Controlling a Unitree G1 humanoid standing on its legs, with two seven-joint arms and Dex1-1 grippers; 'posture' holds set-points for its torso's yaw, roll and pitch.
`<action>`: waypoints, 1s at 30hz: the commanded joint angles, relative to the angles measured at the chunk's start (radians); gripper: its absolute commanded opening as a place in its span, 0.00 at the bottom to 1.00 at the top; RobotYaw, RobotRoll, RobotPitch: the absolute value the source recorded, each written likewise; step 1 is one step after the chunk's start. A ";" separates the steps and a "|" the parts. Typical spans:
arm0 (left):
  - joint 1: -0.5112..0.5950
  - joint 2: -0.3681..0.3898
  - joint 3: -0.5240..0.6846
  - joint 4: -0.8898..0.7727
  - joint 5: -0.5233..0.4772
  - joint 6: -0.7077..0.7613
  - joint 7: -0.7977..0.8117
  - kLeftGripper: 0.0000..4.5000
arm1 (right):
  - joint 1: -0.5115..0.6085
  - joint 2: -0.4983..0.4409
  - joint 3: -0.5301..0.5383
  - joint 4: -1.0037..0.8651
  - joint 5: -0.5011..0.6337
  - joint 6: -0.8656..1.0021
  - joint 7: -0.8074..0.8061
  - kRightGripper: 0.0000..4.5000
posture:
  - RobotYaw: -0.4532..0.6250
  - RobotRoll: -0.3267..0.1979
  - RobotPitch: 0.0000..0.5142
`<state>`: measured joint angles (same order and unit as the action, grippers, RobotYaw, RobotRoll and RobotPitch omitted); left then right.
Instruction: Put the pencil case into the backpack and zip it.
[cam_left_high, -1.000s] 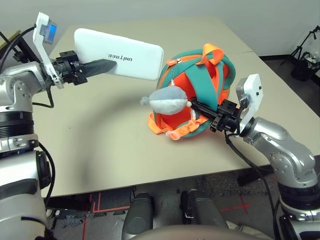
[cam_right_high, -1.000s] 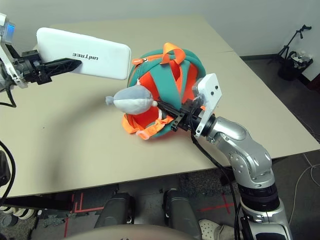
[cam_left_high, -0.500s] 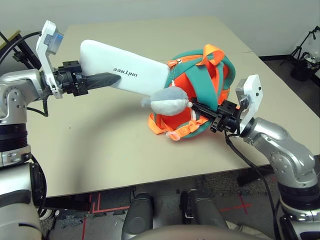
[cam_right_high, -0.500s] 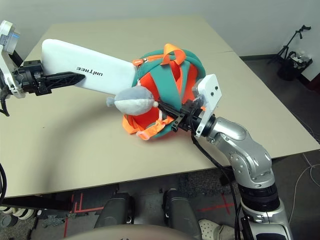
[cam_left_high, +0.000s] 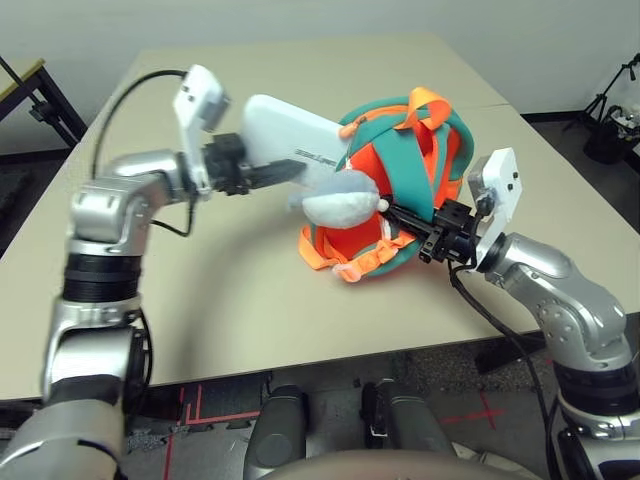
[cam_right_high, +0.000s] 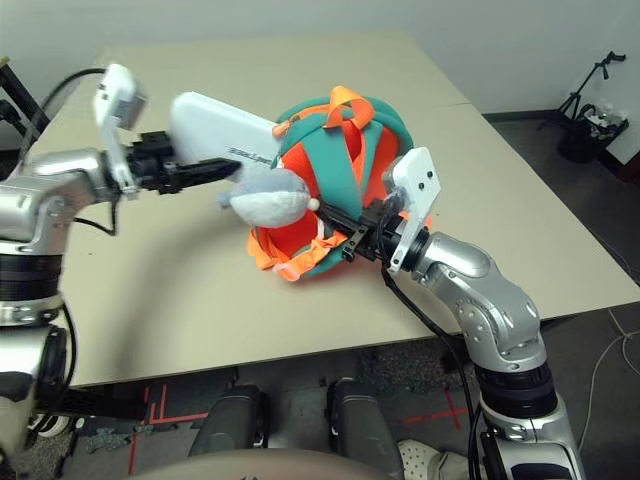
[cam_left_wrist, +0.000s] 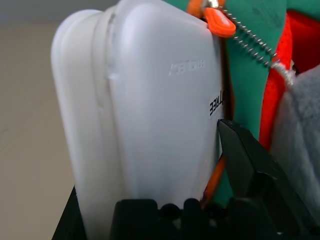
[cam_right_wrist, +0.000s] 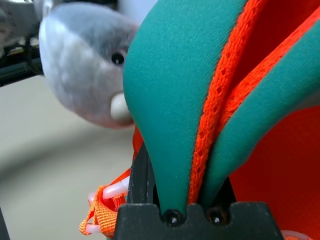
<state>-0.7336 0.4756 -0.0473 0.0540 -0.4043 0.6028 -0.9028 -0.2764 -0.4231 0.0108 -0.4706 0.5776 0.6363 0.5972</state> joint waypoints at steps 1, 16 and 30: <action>0.012 -0.063 -0.045 -0.022 0.002 -0.024 0.014 0.70 | -0.007 -0.004 0.009 -0.003 0.000 -0.008 0.009 0.05 | 0.50 0.62 0.09; 0.038 -0.043 0.004 -0.062 -0.034 0.052 0.015 1.00 | 0.000 -0.008 0.019 0.003 -0.011 -0.008 0.017 0.05 | 0.51 0.62 0.12; 0.032 0.274 0.064 -0.185 -0.102 0.191 -0.088 1.00 | -0.010 -0.012 0.035 0.034 -0.019 -0.018 0.043 0.05 | 0.54 0.62 0.14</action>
<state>-0.7008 0.7322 0.0269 -0.0911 -0.4987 0.7703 -0.9694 -0.2814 -0.4279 0.0305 -0.4410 0.5666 0.6260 0.6278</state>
